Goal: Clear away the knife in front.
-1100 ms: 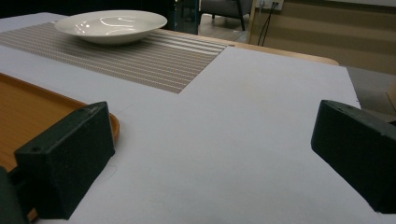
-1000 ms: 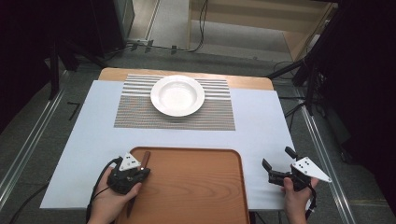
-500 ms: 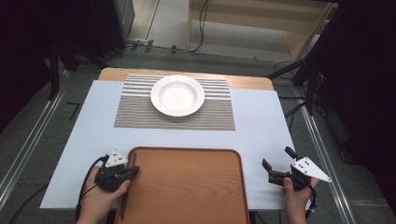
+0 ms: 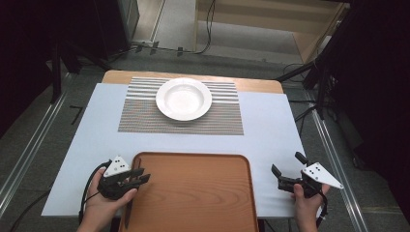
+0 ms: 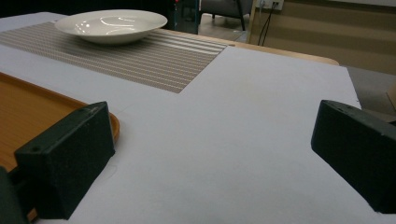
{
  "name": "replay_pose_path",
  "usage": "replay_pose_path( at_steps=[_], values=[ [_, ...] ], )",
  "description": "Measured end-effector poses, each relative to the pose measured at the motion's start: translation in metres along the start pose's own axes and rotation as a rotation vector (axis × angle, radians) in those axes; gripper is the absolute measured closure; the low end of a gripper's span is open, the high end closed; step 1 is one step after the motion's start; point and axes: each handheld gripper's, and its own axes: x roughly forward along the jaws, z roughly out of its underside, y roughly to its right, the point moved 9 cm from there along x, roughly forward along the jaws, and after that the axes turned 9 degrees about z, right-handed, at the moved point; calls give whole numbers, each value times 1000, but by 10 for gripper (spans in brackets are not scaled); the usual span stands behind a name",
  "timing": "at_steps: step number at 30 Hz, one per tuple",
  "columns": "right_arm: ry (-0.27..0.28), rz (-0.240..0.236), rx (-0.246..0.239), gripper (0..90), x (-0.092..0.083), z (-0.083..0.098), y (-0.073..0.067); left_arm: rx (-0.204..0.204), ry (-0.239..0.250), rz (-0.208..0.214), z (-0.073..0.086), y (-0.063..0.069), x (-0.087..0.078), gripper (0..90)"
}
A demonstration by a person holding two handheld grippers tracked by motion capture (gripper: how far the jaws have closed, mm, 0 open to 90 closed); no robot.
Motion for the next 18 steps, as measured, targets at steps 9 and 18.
replay_pose_path(
  at_steps=[9, 18],
  values=[
    [1, 0, -2, 0, 0, 0, 0, 42, 71, -5, -11, 2, -7, 329],
    [-1, 1, -2, 0, 0, 0, 0, 61, 107, -1, -16, 3, -12, 109]
  ],
)
